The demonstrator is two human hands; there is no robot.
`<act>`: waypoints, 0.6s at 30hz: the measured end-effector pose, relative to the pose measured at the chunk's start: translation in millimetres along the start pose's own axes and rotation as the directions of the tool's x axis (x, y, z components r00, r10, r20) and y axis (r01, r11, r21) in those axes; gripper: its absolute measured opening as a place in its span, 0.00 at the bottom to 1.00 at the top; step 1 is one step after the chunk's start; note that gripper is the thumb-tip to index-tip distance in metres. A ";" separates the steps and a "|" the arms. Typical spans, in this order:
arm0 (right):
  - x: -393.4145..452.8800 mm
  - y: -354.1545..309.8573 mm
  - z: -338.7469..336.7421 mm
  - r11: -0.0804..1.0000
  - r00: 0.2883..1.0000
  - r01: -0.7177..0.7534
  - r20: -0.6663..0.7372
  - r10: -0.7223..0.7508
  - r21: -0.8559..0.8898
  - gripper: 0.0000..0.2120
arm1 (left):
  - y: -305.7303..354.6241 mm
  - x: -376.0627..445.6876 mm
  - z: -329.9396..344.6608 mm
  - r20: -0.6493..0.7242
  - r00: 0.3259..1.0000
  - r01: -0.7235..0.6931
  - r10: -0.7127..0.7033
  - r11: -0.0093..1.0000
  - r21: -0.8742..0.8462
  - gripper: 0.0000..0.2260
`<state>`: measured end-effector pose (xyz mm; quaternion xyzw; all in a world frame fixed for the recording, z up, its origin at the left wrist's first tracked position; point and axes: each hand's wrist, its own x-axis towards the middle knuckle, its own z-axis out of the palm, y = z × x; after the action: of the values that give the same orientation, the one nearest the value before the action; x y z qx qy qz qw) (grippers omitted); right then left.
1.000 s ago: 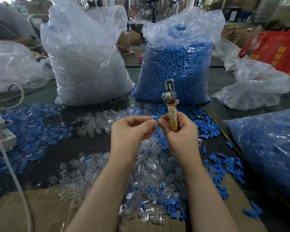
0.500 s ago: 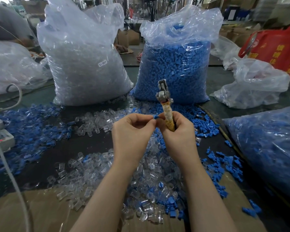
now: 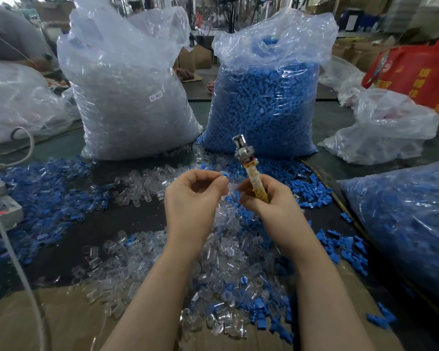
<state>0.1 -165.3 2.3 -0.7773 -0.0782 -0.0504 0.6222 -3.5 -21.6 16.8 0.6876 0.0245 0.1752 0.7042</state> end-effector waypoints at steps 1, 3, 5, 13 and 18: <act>-0.5 1.3 -3.0 1.000 1.000 -0.016 0.024 0.016 -0.021 0.07 | 0.3 1.3 -1.2 0.006 1.000 0.008 -0.007 0.999 -0.038 0.04; -1.8 2.2 -6.8 0.998 0.997 -0.045 0.068 0.048 -0.041 0.10 | 1.1 3.4 -3.2 0.012 1.000 0.014 -0.013 0.995 -0.104 0.04; -2.5 2.2 -8.9 0.996 0.991 -0.060 0.113 0.066 -0.060 0.11 | 1.3 5.2 -5.1 0.004 1.000 0.008 -0.008 0.989 -0.145 0.04; -1.9 4.5 -10.2 0.977 0.973 -0.051 0.208 0.095 -0.206 0.07 | -1.7 9.3 -11.3 0.005 0.998 -0.058 0.058 0.996 -0.068 0.04; -2.8 4.5 -9.5 0.980 0.967 -0.047 0.237 0.093 -0.194 0.07 | -0.5 10.5 -13.6 0.028 0.998 -0.059 0.061 0.995 -0.078 0.04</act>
<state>-1.7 -175.6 -0.5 -0.8347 -0.1217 0.0605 0.5337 2.7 -5.7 17.8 0.6628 -0.0136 0.1868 0.7250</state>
